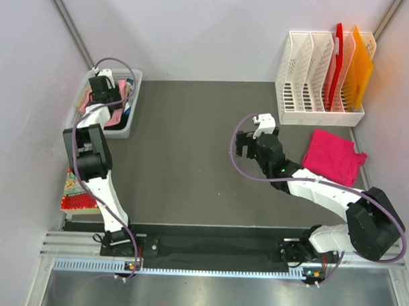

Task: Fold and stack the t-shirts
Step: Grab crumpled tshirt from bin with the left arm

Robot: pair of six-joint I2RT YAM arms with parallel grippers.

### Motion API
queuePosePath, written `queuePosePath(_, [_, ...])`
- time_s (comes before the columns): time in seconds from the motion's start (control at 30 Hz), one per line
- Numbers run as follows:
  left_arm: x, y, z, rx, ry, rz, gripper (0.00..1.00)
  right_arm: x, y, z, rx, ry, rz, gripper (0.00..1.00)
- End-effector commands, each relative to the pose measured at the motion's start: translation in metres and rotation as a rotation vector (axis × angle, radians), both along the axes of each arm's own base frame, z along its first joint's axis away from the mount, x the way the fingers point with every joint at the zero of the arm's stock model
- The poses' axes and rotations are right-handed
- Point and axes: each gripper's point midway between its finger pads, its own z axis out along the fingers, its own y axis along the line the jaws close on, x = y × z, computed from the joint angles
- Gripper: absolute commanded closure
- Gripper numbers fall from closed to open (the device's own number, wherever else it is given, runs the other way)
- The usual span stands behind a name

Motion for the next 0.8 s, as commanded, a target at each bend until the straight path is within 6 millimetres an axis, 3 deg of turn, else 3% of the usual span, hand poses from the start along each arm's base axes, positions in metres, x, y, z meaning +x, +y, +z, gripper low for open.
queuePosePath(0.0, [0.008,0.007,0.009,0.033,-0.024,-0.006,0.43,0.005,0.011,0.022,0.042,-0.059,0.020,0.01])
queuePosePath(0.1, [0.007,0.003,0.005,0.018,-0.017,-0.022,0.46,0.005,0.013,0.021,0.039,-0.057,0.025,0.02])
queuePosePath(0.13, [0.007,0.001,0.005,0.015,-0.016,-0.029,0.71,0.005,0.013,0.020,0.039,-0.055,0.026,0.02])
queuePosePath(0.17, [0.006,0.001,0.003,0.008,-0.011,-0.028,0.84,0.005,0.013,0.020,0.041,-0.056,0.024,0.02])
queuePosePath(0.23, [0.005,-0.001,0.002,-0.004,-0.006,-0.031,1.00,0.005,0.013,0.020,0.039,-0.055,0.026,0.02])
queuePosePath(0.4, [-0.012,-0.015,0.018,-0.042,-0.022,-0.069,1.00,0.003,0.015,0.023,0.048,-0.061,0.035,0.03])
queuePosePath(0.43, [-0.017,-0.022,0.041,-0.046,-0.062,-0.091,1.00,0.002,0.015,0.024,0.048,-0.064,0.038,0.04])
queuePosePath(0.5, [-0.031,-0.032,0.050,-0.071,-0.075,-0.114,1.00,0.000,0.017,0.026,0.052,-0.067,0.044,0.04])
queuePosePath(0.53, [-0.038,-0.042,0.082,-0.076,-0.135,-0.151,1.00,-0.001,0.019,0.028,0.053,-0.069,0.051,0.04])
queuePosePath(0.6, [-0.056,-0.054,0.096,-0.100,-0.154,-0.179,1.00,-0.002,0.020,0.031,0.057,-0.076,0.054,0.05])
queuePosePath(0.63, [-0.067,-0.064,0.126,-0.098,-0.213,-0.218,1.00,-0.003,0.021,0.033,0.059,-0.078,0.055,0.05])
queuePosePath(0.77, [-0.106,-0.090,0.185,-0.105,-0.318,-0.304,1.00,-0.006,0.023,0.037,0.065,-0.085,0.065,0.06])
